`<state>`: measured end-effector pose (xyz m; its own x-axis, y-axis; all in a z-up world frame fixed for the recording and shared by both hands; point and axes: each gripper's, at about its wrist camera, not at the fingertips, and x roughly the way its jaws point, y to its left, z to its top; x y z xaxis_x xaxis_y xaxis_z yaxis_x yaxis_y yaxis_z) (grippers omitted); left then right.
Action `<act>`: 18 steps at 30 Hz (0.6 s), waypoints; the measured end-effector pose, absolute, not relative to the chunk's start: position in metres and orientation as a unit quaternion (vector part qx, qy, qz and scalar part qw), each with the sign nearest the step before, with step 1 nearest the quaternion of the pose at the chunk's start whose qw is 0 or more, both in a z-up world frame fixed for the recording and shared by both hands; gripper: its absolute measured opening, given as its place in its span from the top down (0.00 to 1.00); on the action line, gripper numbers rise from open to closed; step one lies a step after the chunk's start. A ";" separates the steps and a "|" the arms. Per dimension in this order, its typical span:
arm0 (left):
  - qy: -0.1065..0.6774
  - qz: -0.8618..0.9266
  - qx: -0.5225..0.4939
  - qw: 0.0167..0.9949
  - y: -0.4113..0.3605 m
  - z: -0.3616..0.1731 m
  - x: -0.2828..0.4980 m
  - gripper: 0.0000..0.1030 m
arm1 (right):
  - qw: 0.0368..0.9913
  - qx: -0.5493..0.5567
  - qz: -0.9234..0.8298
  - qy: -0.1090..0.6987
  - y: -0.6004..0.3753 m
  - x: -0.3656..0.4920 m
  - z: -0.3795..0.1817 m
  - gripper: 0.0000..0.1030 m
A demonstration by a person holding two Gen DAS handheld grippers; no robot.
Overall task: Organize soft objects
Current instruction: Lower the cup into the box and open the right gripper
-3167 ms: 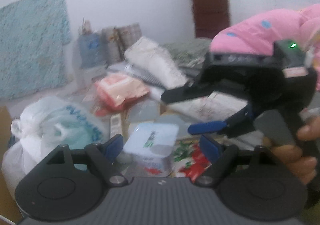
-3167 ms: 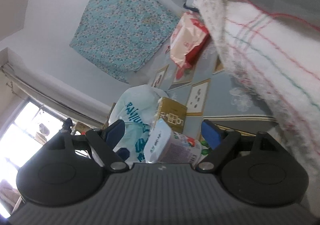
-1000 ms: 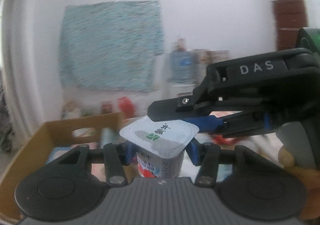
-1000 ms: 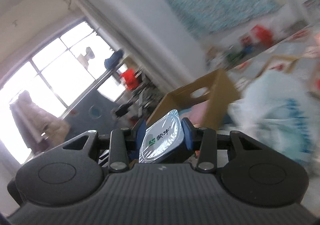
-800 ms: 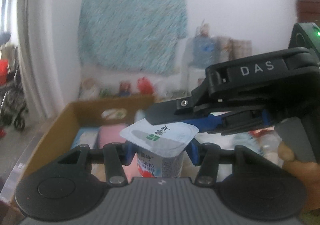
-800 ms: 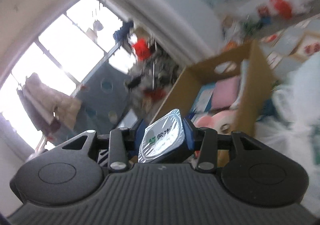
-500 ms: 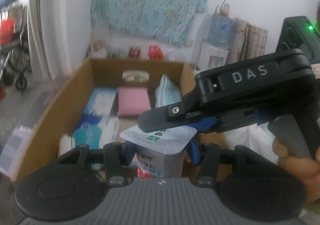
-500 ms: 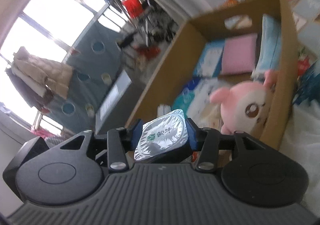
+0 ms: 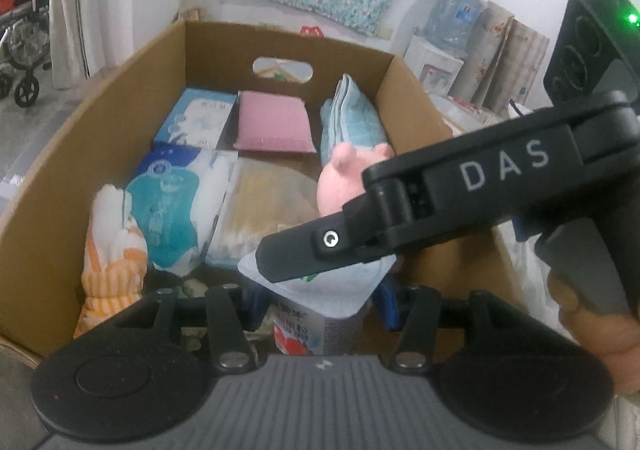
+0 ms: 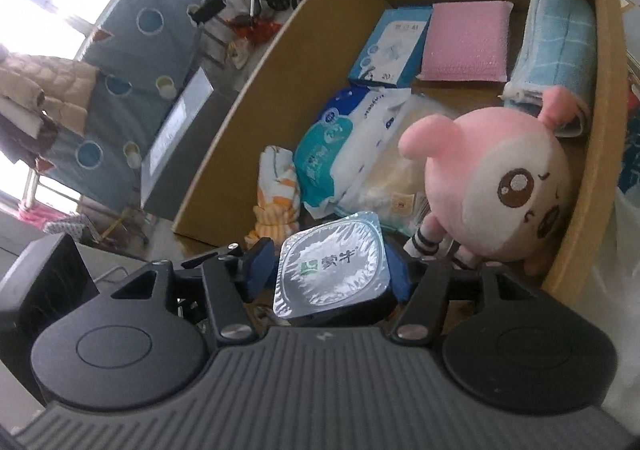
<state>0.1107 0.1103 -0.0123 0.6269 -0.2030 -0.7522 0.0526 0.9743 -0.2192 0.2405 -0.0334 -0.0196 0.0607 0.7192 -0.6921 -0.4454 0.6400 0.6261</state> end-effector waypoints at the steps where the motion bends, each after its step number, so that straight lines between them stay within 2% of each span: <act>1: 0.428 -0.072 -0.086 0.897 0.111 -0.010 0.108 0.48 | 0.718 0.118 0.406 0.553 -0.032 0.241 -0.021 0.43; 3: 0.435 -0.073 -0.081 0.894 0.109 -0.012 0.107 0.47 | 0.716 0.109 0.406 0.557 -0.030 0.242 -0.022 0.43; 7: 0.453 -0.081 -0.092 0.883 0.112 -0.017 0.109 0.34 | 0.712 0.098 0.407 0.564 -0.026 0.244 -0.023 0.37; 13: 0.463 -0.080 -0.096 0.878 0.113 -0.022 0.109 0.32 | 0.714 0.068 0.398 0.572 -0.013 0.243 -0.029 0.26; 18: 0.467 -0.085 -0.111 0.873 0.115 -0.019 0.110 0.27 | 0.712 0.070 0.394 0.576 -0.013 0.245 -0.029 0.26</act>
